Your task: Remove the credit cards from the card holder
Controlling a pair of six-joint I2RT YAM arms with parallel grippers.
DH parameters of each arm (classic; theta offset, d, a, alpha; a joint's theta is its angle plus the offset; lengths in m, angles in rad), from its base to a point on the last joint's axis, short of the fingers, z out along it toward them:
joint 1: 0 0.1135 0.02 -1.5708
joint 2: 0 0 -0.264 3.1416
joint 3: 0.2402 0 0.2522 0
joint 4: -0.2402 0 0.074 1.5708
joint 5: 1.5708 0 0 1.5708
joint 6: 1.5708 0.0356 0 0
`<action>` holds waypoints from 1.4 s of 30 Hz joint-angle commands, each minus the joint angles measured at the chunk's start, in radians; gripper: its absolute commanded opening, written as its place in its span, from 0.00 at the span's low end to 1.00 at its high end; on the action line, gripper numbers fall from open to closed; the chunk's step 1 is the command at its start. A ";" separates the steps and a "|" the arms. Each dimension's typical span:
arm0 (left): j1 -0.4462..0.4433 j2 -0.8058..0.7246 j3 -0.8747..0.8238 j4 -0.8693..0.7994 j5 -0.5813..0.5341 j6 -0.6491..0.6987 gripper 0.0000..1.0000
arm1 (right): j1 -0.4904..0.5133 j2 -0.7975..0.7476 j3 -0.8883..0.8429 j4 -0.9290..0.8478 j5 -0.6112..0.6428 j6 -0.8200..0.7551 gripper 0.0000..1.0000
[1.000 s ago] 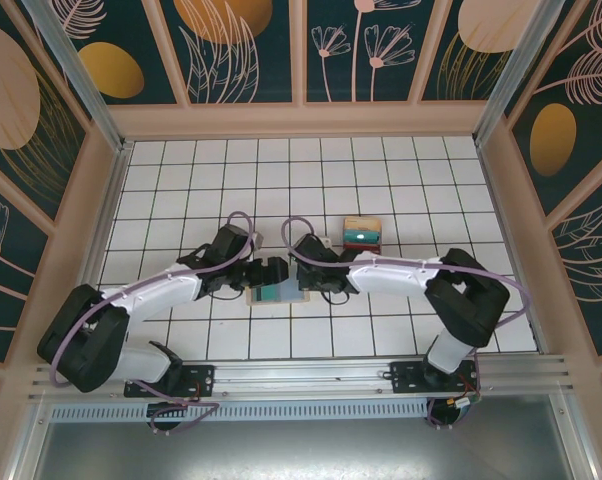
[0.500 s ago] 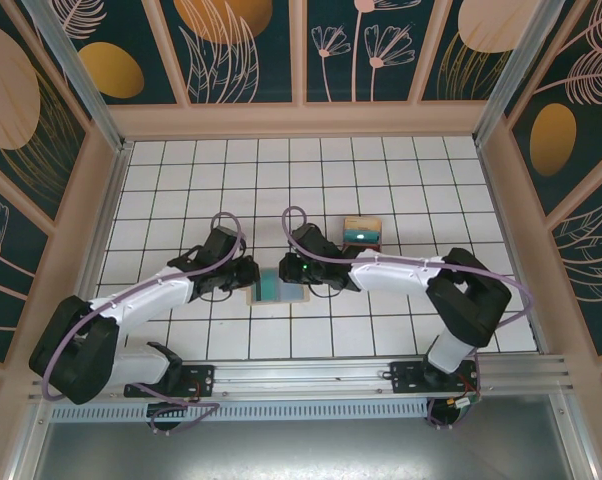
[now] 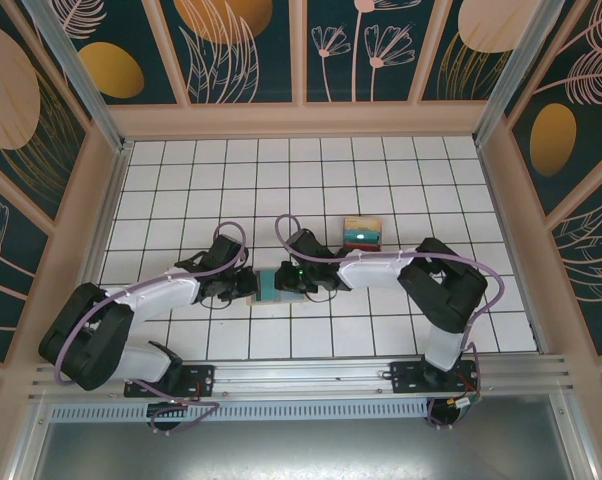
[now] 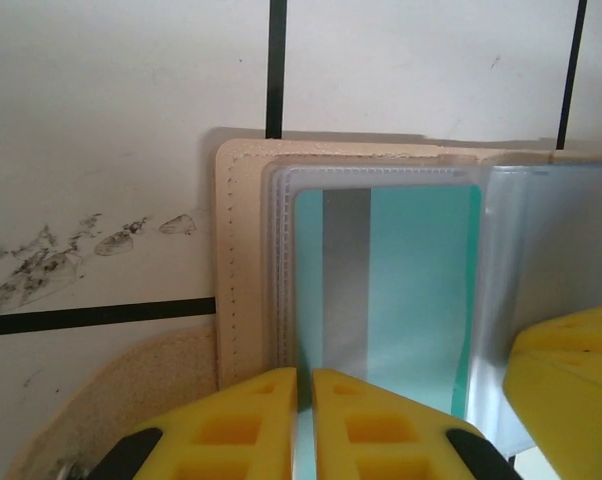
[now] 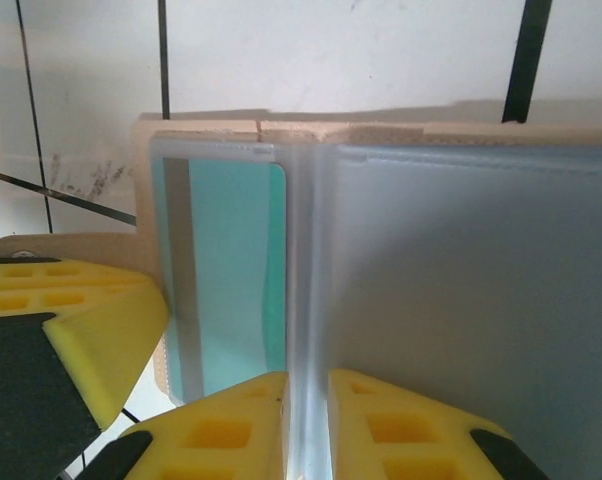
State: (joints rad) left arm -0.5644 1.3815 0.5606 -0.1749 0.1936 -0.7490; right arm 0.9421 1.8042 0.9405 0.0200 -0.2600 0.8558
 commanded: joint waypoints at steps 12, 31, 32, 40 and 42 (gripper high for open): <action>0.003 0.028 -0.018 0.037 0.049 -0.005 0.14 | -0.016 0.038 0.021 0.030 -0.047 0.024 0.17; 0.003 0.024 -0.018 0.033 0.053 -0.006 0.07 | -0.019 0.044 0.021 0.060 -0.083 0.024 0.00; 0.003 0.026 -0.016 0.027 0.045 -0.007 0.02 | -0.021 0.036 0.013 0.061 -0.078 0.027 0.00; 0.003 0.045 -0.010 -0.009 0.010 -0.006 0.00 | -0.062 -0.049 -0.089 0.066 -0.052 0.038 0.00; 0.003 0.044 -0.007 -0.011 0.008 -0.006 0.00 | -0.069 -0.069 -0.109 0.065 -0.049 0.037 0.00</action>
State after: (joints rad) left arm -0.5617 1.4036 0.5571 -0.1333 0.2268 -0.7563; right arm 0.8894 1.7786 0.8654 0.0872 -0.3325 0.8795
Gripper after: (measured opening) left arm 0.061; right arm 0.050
